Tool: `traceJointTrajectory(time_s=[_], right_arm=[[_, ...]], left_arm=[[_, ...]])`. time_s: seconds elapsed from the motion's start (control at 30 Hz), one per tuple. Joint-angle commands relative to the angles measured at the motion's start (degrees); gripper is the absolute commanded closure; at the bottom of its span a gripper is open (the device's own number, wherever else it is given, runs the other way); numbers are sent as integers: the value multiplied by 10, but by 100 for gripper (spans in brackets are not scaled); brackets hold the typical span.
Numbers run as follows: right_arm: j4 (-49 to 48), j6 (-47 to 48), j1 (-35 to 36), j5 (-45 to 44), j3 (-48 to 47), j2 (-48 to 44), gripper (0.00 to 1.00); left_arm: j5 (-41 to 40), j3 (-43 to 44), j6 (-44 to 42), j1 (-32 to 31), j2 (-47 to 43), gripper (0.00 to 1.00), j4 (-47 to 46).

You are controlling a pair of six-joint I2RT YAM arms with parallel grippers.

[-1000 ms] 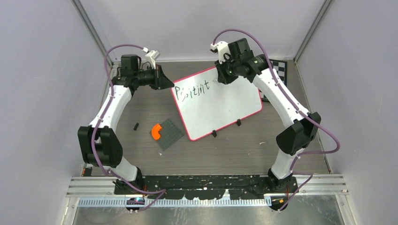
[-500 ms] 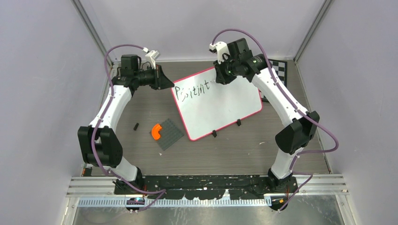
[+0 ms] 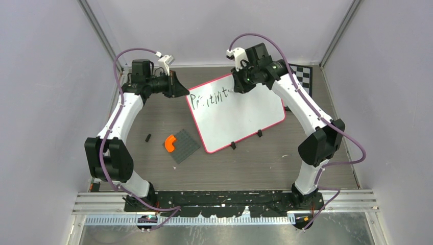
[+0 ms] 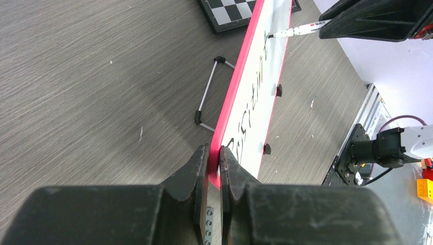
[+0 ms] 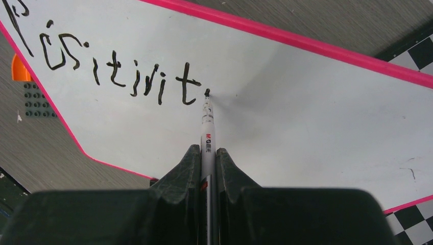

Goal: Write a sentence on the whiteboard

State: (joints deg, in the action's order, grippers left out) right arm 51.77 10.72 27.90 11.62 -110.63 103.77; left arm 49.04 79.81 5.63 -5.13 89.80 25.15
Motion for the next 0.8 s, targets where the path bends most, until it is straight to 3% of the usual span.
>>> traceJointTrajectory(time_s=[0.0, 0.77], right_arm=[[-19, 4, 3, -9, 21, -25, 100], [-5, 21, -3, -44, -52, 8, 100]], left_arm=[[4, 8, -6, -17, 0, 100, 18], [2, 13, -6, -19, 4, 100, 18]])
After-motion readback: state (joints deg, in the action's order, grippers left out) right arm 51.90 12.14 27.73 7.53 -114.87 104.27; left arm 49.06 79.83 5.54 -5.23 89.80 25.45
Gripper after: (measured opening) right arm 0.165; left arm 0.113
